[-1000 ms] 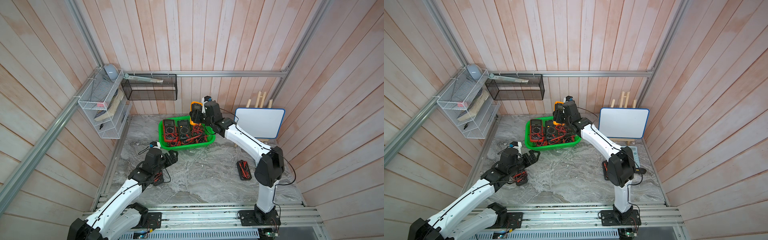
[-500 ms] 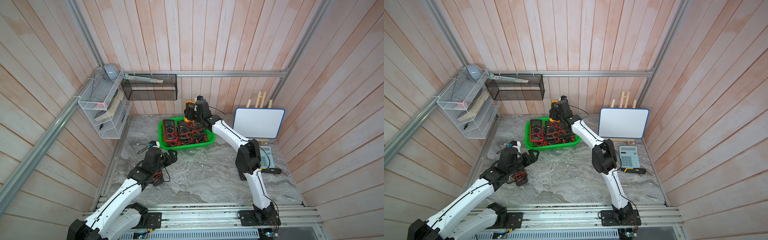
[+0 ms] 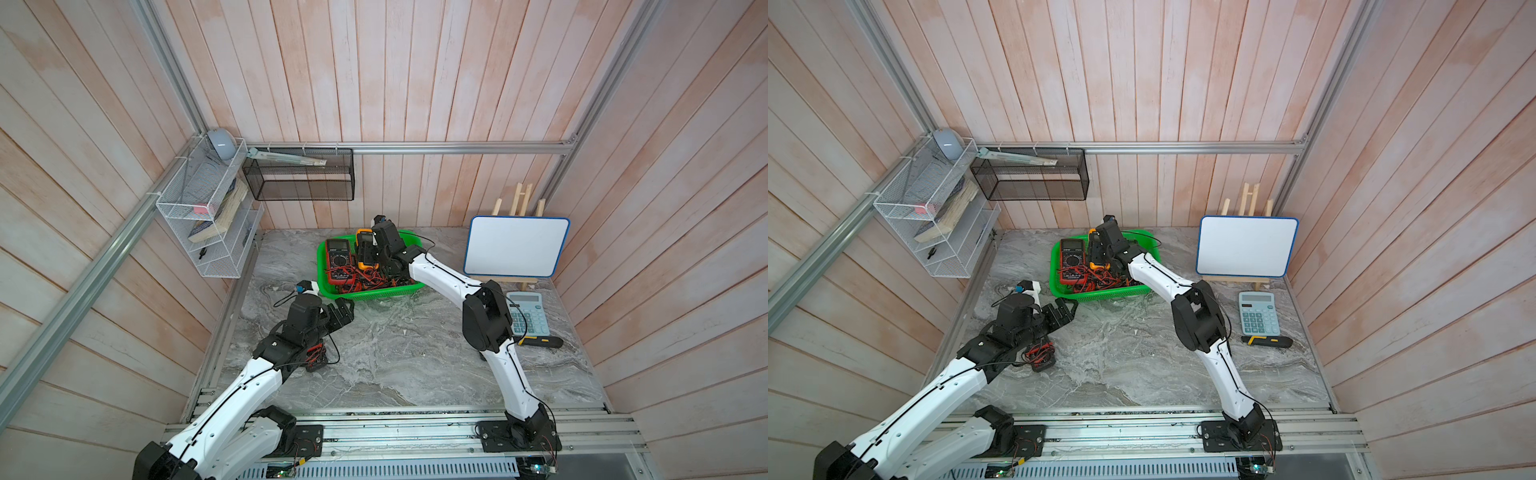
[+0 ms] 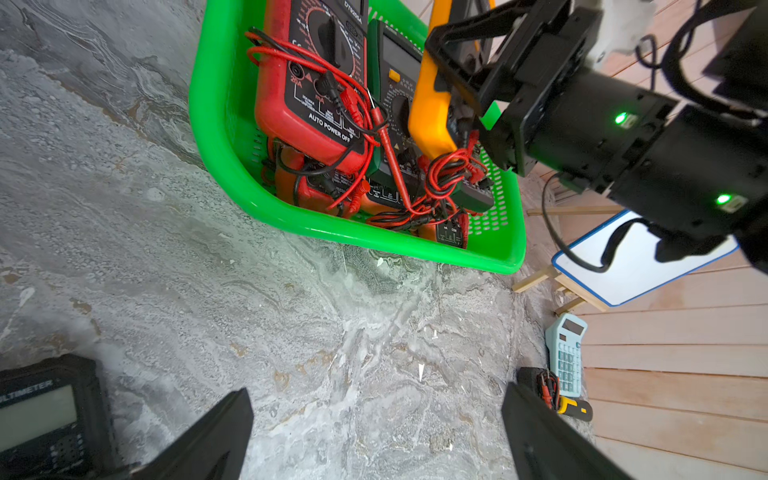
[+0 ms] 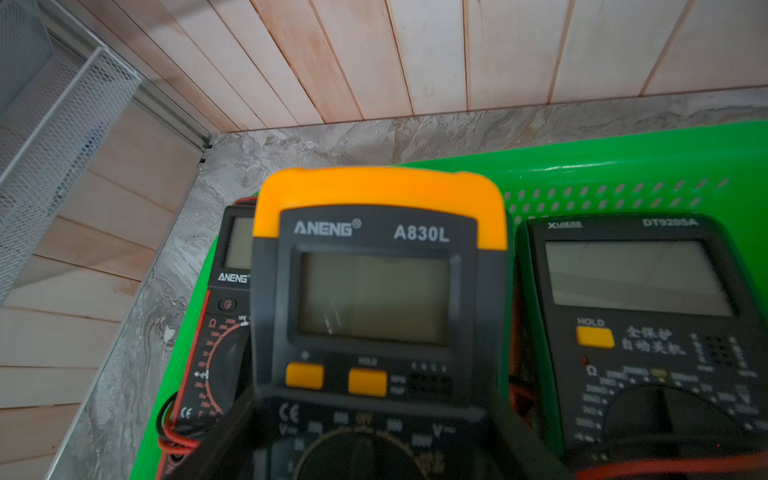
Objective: Put the multimeter into the basket
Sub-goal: Place the multimeter in the basket.
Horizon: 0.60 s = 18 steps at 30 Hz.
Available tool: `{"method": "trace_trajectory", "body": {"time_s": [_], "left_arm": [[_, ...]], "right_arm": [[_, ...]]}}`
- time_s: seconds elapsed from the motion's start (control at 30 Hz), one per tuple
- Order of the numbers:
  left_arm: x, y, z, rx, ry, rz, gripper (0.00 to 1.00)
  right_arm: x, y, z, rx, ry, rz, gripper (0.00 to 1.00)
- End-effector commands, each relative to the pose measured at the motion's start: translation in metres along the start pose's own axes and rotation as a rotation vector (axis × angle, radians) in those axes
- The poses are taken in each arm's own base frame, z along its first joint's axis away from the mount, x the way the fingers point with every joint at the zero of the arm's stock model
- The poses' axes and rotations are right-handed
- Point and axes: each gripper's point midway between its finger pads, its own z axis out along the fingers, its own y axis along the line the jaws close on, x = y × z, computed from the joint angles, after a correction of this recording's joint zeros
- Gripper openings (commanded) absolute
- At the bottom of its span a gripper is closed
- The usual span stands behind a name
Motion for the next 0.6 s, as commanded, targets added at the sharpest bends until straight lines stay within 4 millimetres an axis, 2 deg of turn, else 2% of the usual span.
{"method": "trace_trajectory", "body": {"time_s": [0.0, 0.27, 0.43, 0.57], "left_arm": [[-0.008, -0.003, -0.005, 0.000, -0.023, -0.001, 1.00], [-0.014, -0.007, -0.010, 0.001, -0.040, 0.002, 1.00], [-0.020, -0.011, -0.012, -0.001, -0.049, 0.009, 1.00], [-0.022, -0.013, -0.011, 0.004, -0.053, 0.006, 1.00]], "right_arm": [[0.013, -0.008, 0.006, 0.048, 0.018, -0.041, 0.31], [0.036, -0.021, 0.017, 0.108, 0.064, -0.066, 0.49], [0.043, -0.025, 0.022, 0.122, 0.080, -0.068, 0.69], [0.045, -0.023, 0.023, 0.126, 0.088, -0.071, 0.79]]}}
